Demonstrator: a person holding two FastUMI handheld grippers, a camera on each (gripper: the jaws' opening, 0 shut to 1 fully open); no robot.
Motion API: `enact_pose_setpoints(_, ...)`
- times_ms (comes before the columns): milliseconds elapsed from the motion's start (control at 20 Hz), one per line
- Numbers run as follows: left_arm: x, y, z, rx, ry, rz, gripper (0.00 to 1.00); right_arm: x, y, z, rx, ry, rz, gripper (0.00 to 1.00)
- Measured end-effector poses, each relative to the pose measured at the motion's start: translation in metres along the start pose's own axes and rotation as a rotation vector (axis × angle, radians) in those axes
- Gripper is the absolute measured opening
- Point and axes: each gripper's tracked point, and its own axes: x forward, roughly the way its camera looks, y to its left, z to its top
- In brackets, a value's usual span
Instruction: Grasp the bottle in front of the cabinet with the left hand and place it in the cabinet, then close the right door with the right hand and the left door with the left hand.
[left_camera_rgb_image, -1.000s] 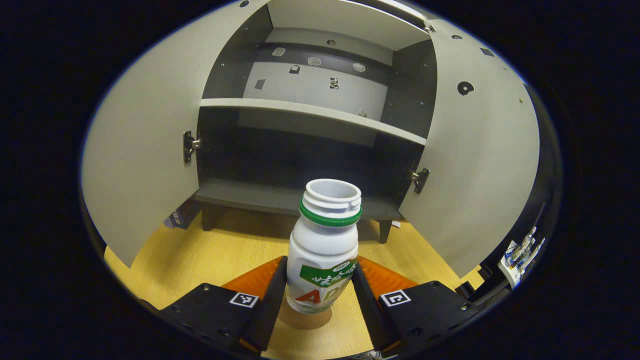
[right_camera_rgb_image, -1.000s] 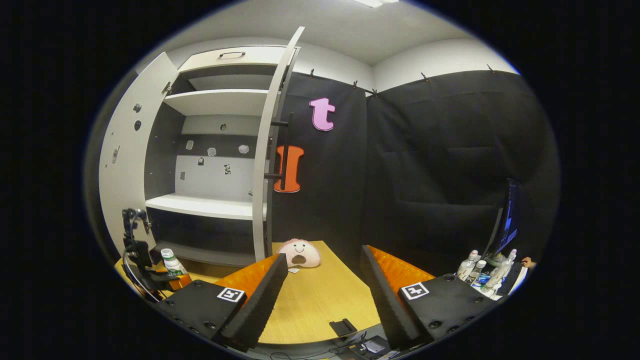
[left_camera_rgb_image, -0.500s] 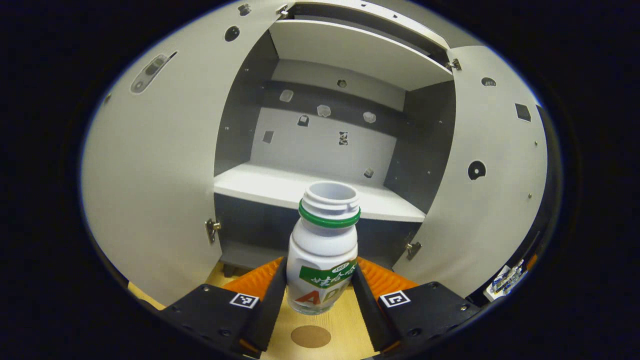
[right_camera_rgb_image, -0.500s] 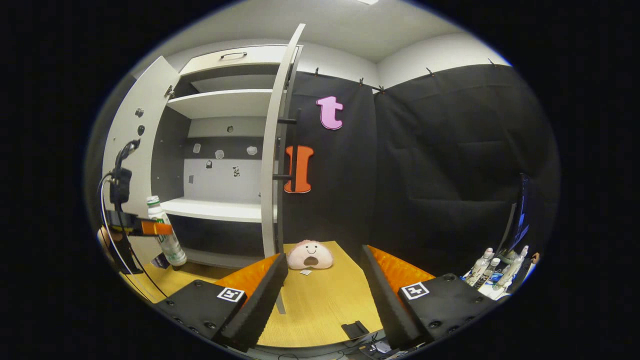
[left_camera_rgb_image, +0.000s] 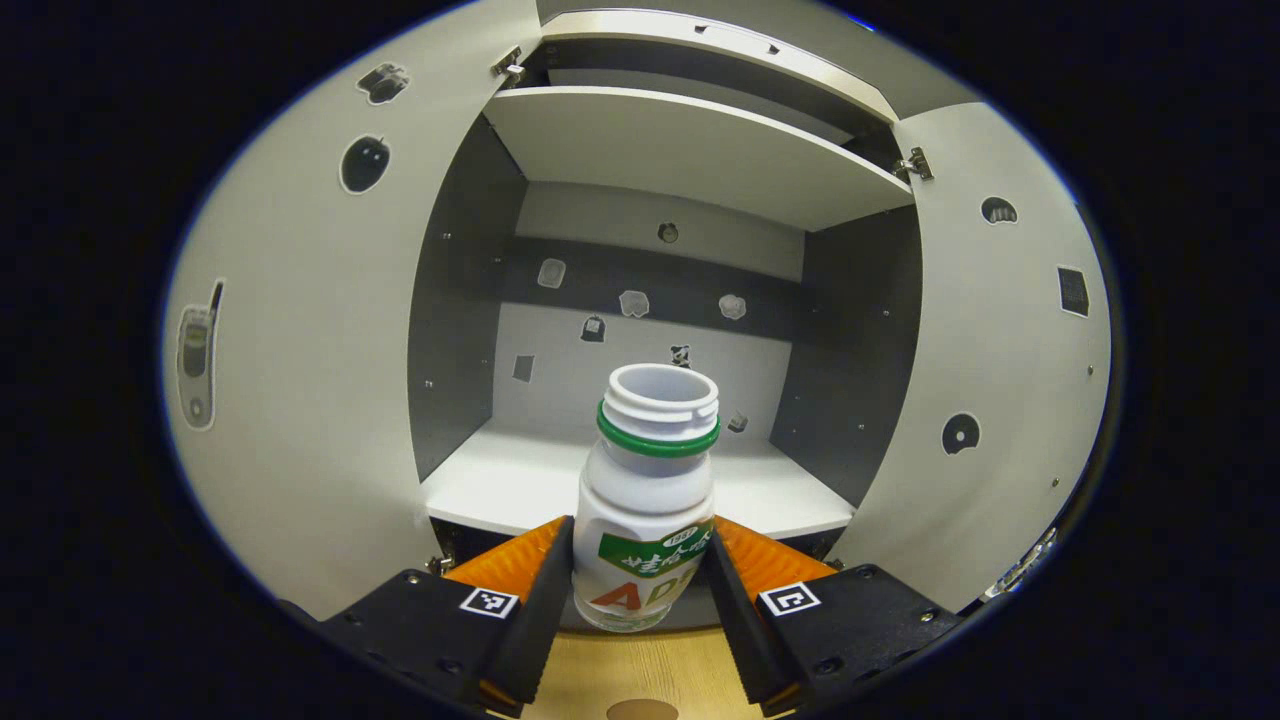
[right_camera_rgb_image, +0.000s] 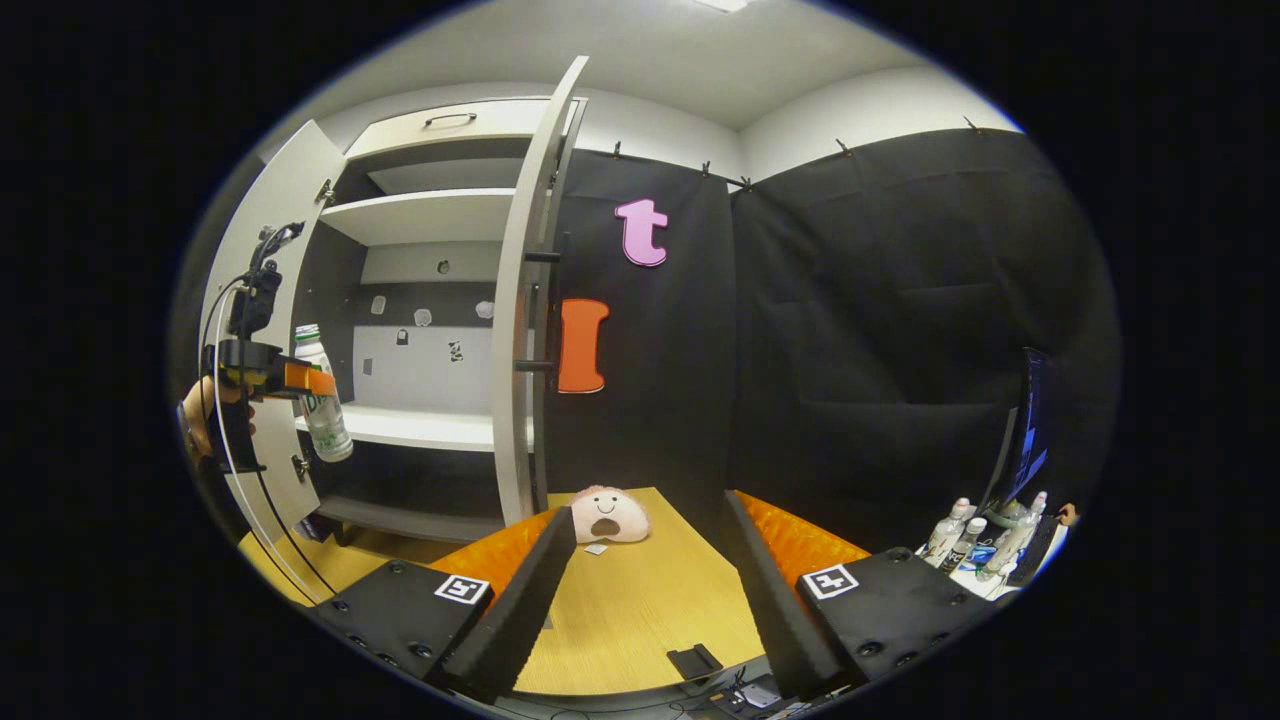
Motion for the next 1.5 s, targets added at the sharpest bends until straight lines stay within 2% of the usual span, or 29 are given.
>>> enact_pose_setpoints(250, 0.027, 0.0, 0.033, -0.007, -0.024, -0.003, 0.74, 0.0, -0.01, 0.0, -0.014, -0.007, -0.029, 0.98)
enact_pose_setpoints(450, 0.056, -0.004, 0.039, 0.011, 0.004, -0.017, 0.74, 0.004, -0.019, 0.002, 0.011, -0.008, -0.047, 0.98)
enact_pose_setpoints(750, 0.099, -0.004, 0.028, 0.063, 0.079, -0.014, 0.74, 0.009, -0.027, 0.002, -0.002, -0.005, -0.078, 0.97)
enact_pose_setpoints(1000, 0.124, -0.008, 0.011, 0.054, 0.14, -0.006, 0.74, 0.014, -0.028, -0.003, 0.01, 0.008, -0.083, 0.98)
enact_pose_setpoints(1250, 0.133, -0.006, 0.009, 0.059, 0.145, 0.024, 0.74, 0.016, -0.025, 0.006, 0.029, -0.01, -0.076, 0.97)
enact_pose_setpoints(1350, 0.132, -0.007, 0.005, 0.044, 0.151, 0.031, 0.8, 0.016, -0.026, 0.006, 0.029, -0.013, -0.077, 0.97)
enact_pose_setpoints(1400, 0.13, -0.004, 0.005, 0.038, 0.151, 0.043, 0.9, 0.014, -0.026, 0.004, 0.028, -0.01, -0.077, 0.97)
enact_pose_setpoints(1500, 0.122, 0.0, 0.006, 0.035, 0.142, 0.057, 0.95, 0.016, -0.025, 0.001, 0.026, -0.003, -0.075, 0.97)
